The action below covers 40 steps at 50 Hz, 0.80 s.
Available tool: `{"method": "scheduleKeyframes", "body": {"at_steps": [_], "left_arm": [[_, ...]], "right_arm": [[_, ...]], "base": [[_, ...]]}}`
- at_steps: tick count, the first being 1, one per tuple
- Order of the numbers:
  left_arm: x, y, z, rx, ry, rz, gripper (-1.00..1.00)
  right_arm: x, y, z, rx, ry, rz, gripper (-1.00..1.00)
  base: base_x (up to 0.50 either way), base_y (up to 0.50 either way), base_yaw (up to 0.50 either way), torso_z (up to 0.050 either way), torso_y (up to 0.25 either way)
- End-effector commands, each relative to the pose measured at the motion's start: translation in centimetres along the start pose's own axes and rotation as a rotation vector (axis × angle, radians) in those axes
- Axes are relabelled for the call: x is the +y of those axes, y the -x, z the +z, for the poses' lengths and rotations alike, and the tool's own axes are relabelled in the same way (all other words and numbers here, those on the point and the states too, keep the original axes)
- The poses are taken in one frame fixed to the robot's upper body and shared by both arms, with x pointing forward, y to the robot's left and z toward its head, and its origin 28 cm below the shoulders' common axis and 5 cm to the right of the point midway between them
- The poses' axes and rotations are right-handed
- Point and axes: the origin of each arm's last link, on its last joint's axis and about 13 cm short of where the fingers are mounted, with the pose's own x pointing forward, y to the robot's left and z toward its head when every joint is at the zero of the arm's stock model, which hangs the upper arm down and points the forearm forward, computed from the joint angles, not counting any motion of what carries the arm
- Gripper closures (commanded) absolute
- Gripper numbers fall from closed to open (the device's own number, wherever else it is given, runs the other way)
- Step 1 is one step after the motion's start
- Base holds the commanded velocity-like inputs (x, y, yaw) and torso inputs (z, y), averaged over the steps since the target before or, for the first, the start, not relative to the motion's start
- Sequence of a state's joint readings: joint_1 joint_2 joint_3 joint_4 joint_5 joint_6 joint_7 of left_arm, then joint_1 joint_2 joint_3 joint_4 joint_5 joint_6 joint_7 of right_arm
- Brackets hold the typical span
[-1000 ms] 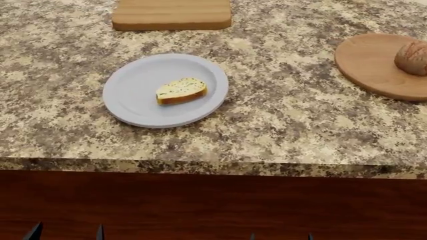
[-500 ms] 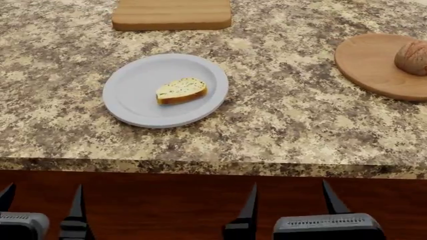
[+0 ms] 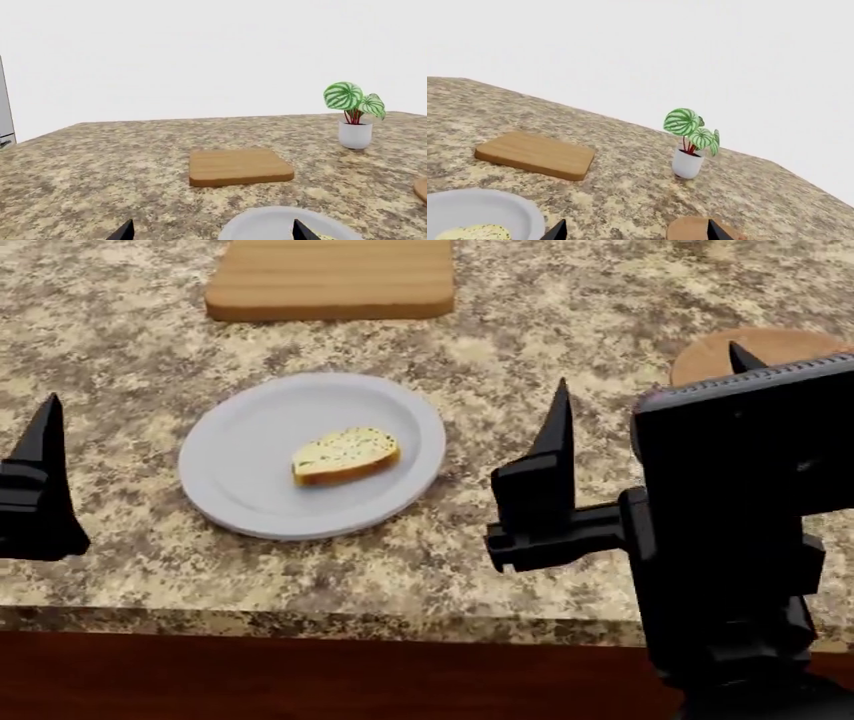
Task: Place all breads on the cutting board.
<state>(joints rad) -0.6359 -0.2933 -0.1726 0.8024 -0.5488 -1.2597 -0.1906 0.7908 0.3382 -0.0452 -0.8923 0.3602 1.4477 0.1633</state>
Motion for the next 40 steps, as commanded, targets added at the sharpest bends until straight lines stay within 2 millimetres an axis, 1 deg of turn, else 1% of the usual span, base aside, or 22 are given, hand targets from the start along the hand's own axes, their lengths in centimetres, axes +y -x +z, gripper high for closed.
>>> {"method": "scheduleKeyframes", "body": {"at_steps": [1, 4, 8, 10, 12, 17, 20, 26, 36, 40], "left_arm": [[1.8, -1.8, 4.4, -0.082, -0.044, -0.001, -1.0], [2.2, -2.0, 4.7, -0.097, -0.05, 0.008, -1.0], [2.4, -2.4, 4.3, -0.094, -0.055, 0.02, -1.0], [2.5, -2.4, 4.2, -0.093, -0.05, 0.024, -1.0], [2.7, -2.5, 4.2, -0.095, -0.051, 0.032, -1.0], [3.0, -2.2, 4.2, -0.099, -0.051, 0.047, -1.0], [3.0, -1.6, 4.4, -0.103, -0.051, 0.051, -1.0], [3.0, -1.3, 4.4, -0.103, -0.06, 0.057, -1.0], [2.9, -1.3, 4.4, -0.104, -0.064, 0.054, -1.0], [3.1, -1.4, 4.4, -0.111, -0.059, 0.056, -1.0]], "right_arm": [[-1.8, -2.3, 3.4, 0.006, 0.024, 0.044, -1.0], [-1.8, -3.0, 3.5, 0.003, 0.024, 0.043, -1.0], [-1.6, -3.9, 3.6, -0.014, 0.038, 0.058, -1.0], [-1.9, -3.9, 3.9, -0.022, 0.048, 0.063, -1.0], [-1.5, -4.2, 4.0, -0.033, 0.068, 0.072, -1.0], [-1.1, -4.2, 4.1, -0.043, 0.083, 0.096, -1.0], [-1.2, -4.3, 4.1, -0.038, 0.075, 0.095, -1.0], [-1.5, -4.6, 3.6, -0.013, 0.061, 0.077, -1.0], [-1.4, -5.1, 2.9, 0.008, 0.059, 0.082, -1.0], [-1.3, -4.9, 3.1, 0.006, 0.073, 0.094, -1.0]], "base": [[0.5, -0.11, 0.0, 0.0, 0.0], [0.5, -0.11, 0.0, 0.0, 0.0], [0.5, -0.03, 0.0, 0.0, 0.0], [0.5, 0.0, 0.0, 0.0, 0.0], [0.5, 0.13, 0.0, 0.0, 0.0], [0.5, 0.16, 0.0, 0.0, 0.0], [0.5, 0.16, 0.0, 0.0, 0.0], [0.5, 0.07, 0.0, 0.0, 0.003], [0.5, -0.16, 0.0, 0.0, 0.0], [0.5, -0.17, 0.0, 0.0, 0.003]]}}
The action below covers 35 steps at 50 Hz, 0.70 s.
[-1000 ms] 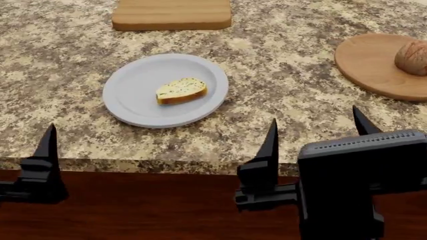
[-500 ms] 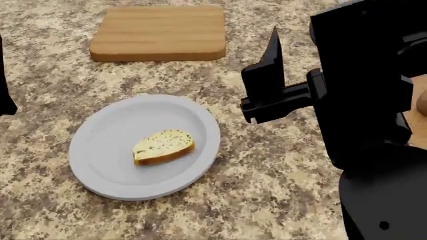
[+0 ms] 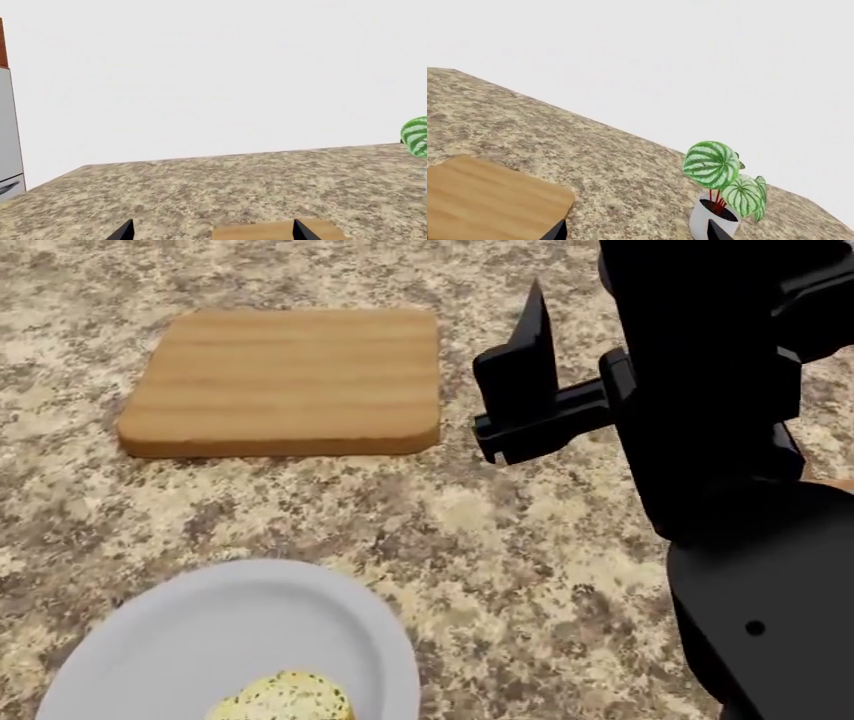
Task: Place all breads on the cutting board.
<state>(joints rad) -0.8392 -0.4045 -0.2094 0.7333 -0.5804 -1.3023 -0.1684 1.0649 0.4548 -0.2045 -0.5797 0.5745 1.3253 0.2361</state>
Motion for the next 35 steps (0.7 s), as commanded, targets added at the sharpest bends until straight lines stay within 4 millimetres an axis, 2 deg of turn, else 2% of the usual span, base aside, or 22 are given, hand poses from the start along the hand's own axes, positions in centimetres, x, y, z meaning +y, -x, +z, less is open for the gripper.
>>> {"method": "scheduleKeyframes", "body": {"at_steps": [1, 18, 21, 30, 35], "left_arm": [[0.2, 0.0, 0.2, -0.01, 0.002, 0.003, -1.0], [0.6, 0.1, 0.2, -0.022, 0.005, 0.018, -1.0], [0.7, 1.0, 0.7, -0.023, 0.004, 0.021, -1.0], [0.9, 0.7, 0.5, -0.022, 0.005, 0.023, -1.0], [0.9, 0.5, 0.2, -0.015, -0.001, 0.022, -1.0]], "right_arm": [[0.1, -0.2, -0.2, 0.011, 0.01, 0.014, -1.0], [0.6, -0.2, -0.1, 0.021, 0.03, 0.037, -1.0], [0.7, -0.1, -0.1, 0.024, 0.04, 0.047, -1.0], [0.9, -0.5, -0.1, 0.048, 0.055, 0.044, -1.0], [0.0, 0.1, 0.2, 0.079, 0.059, 0.049, -1.0]], "base": [[0.5, -0.16, 0.0, 0.0, 0.0], [0.5, -0.08, 0.0, 0.0, 0.001], [0.5, 0.0, 0.0, 0.0, 0.0], [0.5, 0.0, 0.0, 0.0, 0.0], [0.0, 0.0, 0.0, 0.0, 0.0]]}}
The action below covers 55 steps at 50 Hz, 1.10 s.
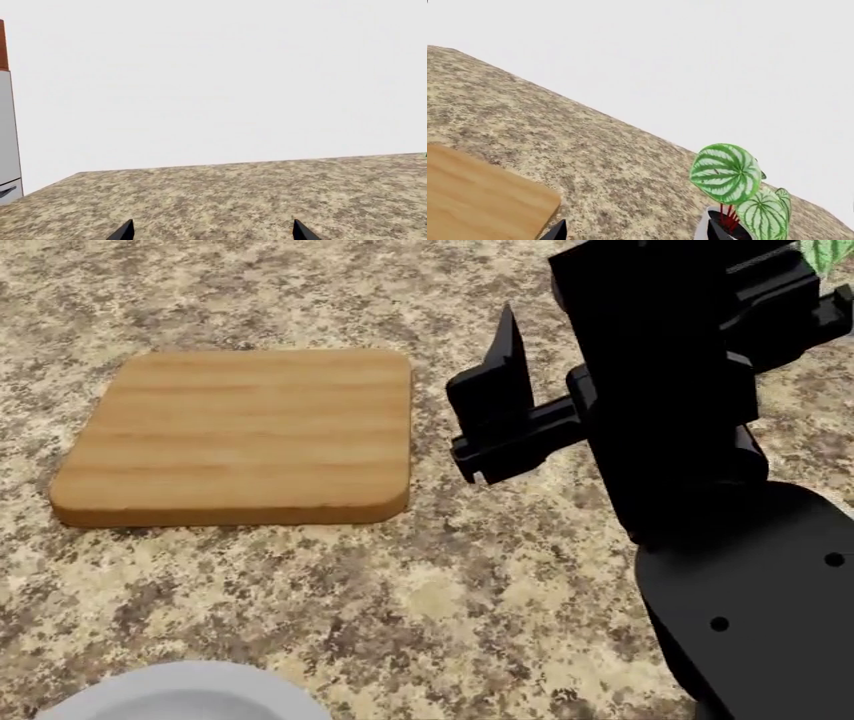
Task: Place all breads on the cutting board.
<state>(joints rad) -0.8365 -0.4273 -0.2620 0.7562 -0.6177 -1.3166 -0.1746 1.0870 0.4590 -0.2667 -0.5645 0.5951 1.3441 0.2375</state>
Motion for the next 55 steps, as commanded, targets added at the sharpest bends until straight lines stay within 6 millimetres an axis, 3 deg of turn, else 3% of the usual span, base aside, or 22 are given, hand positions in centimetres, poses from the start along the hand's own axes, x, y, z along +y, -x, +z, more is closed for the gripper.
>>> {"method": "scheduleKeyframes", "body": {"at_steps": [1, 8, 16, 25, 55], "left_arm": [[0.2, -0.2, -0.3, 0.005, -0.005, 0.002, -1.0], [0.1, -0.4, -0.8, 0.005, -0.006, -0.001, -1.0], [0.1, 0.0, -0.8, 0.004, -0.002, -0.001, -1.0], [-0.1, 0.0, -0.8, -0.002, -0.002, -0.007, -1.0], [-0.3, 0.2, -0.8, -0.008, -0.016, -0.005, -1.0]], "right_arm": [[-0.9, 0.7, 0.0, 0.054, 0.052, -0.003, -1.0], [-2.6, 2.9, 0.6, 0.112, 0.073, -0.016, -1.0], [-4.1, 6.0, 2.6, 0.142, 0.092, -0.033, -1.0], [-5.4, 10.1, 2.9, 0.207, 0.084, -0.066, -1.0], [-5.6, 11.9, -0.2, 0.442, 0.091, -0.018, -1.0]], "base": [[0.0, 0.0, 0.0, 0.0, 0.0], [0.0, 0.0, 0.0, 0.0, 0.0], [0.0, 0.0, 0.0, 0.0, 0.0], [0.0, 0.0, 0.0, 0.0, 0.0], [0.0, 0.0, 0.0, 0.0, 0.0]]}}
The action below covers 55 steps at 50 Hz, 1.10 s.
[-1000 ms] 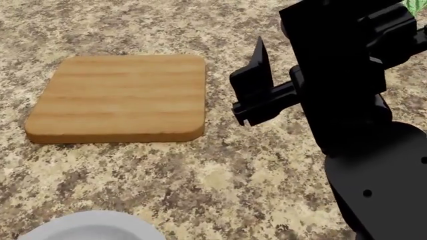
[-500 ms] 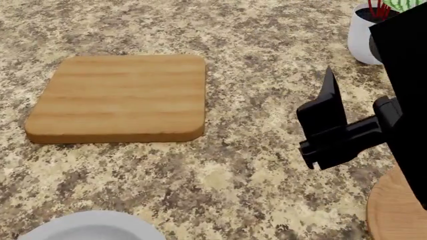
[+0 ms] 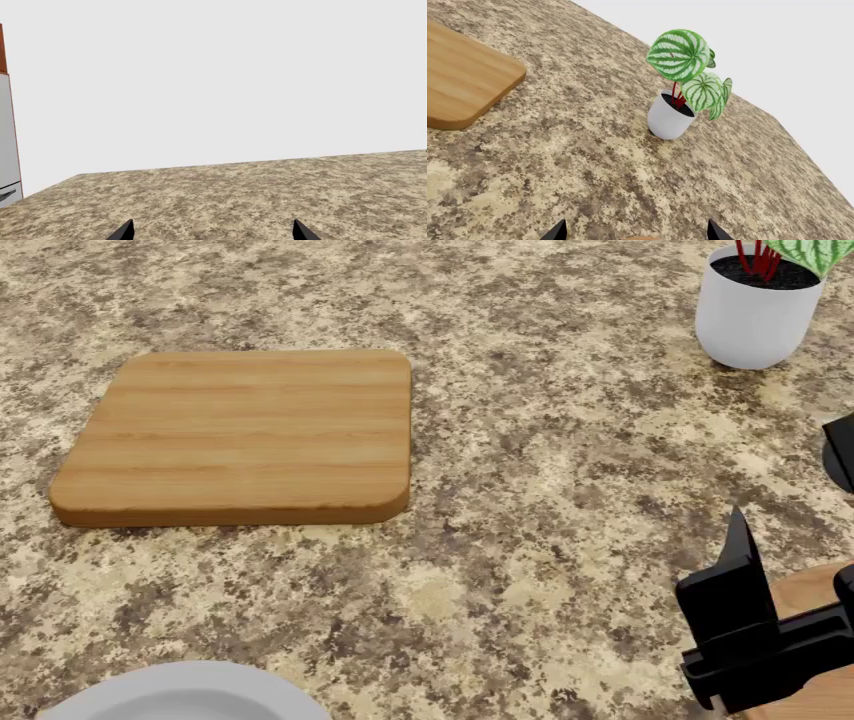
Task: Place all breads on the cutting board.
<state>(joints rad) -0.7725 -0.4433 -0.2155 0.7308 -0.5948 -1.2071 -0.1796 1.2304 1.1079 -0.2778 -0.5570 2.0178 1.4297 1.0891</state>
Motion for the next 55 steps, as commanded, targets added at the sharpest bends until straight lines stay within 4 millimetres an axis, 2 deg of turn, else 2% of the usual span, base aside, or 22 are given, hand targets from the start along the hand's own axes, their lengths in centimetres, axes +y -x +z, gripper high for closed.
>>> {"method": "scheduleKeyframes", "body": {"at_steps": [1, 7, 18, 19, 21, 30, 36, 44, 51, 55], "left_arm": [[0.0, 0.3, 0.3, -0.003, -0.003, 0.002, -1.0], [-0.1, 0.0, 0.2, -0.003, -0.005, -0.003, -1.0], [-0.2, 0.1, 0.1, -0.002, -0.012, -0.006, -1.0], [-0.2, 0.2, 0.1, -0.002, -0.013, -0.005, -1.0], [-0.2, 0.1, 0.0, -0.002, -0.013, -0.005, -1.0], [-0.3, 0.1, -0.2, 0.0, -0.011, -0.008, -1.0], [-0.4, -0.1, -0.3, 0.001, -0.011, -0.011, -1.0], [-0.3, 0.0, -0.3, 0.001, -0.012, -0.007, -1.0], [-0.3, 0.0, -0.2, 0.001, -0.014, -0.011, -1.0], [-0.3, 0.0, -0.1, -0.002, -0.017, -0.011, -1.0]], "right_arm": [[0.2, 0.3, -1.1, 0.072, -0.001, 0.029, -1.0], [1.1, -0.4, -1.5, 0.105, 0.013, 0.042, -1.0], [1.6, 0.3, -2.3, 0.14, 0.019, 0.079, -1.0], [0.7, 1.6, -2.4, 0.144, 0.022, 0.081, -1.0], [1.3, 1.2, -2.3, 0.145, 0.028, 0.083, -1.0], [0.5, 4.2, -0.9, 0.116, 0.115, 0.037, -1.0], [0.0, 5.5, -0.1, 0.09, 0.129, 0.009, -1.0], [-0.9, 5.6, -1.0, 0.122, 0.108, -0.024, -1.0], [-1.1, 4.3, -1.8, 0.167, 0.022, -0.012, -1.0], [-2.0, 4.3, -2.0, 0.169, -0.011, -0.016, -1.0]], "base": [[0.0, 0.0, 0.0, 0.0, 0.0], [0.0, 0.0, 0.0, 0.0, 0.0], [0.0, 0.0, 0.0, 0.0, 0.0], [0.0, 0.0, 0.0, 0.0, 0.0], [0.0, 0.0, 0.0, 0.0, 0.0], [0.0, 0.0, 0.0, 0.0, 0.0], [0.0, 0.0, 0.0, 0.0, 0.0], [0.0, 0.0, 0.0, 0.0, 0.0], [0.0, 0.0, 0.0, 0.0, 0.0], [0.0, 0.0, 0.0, 0.0, 0.0]]}}
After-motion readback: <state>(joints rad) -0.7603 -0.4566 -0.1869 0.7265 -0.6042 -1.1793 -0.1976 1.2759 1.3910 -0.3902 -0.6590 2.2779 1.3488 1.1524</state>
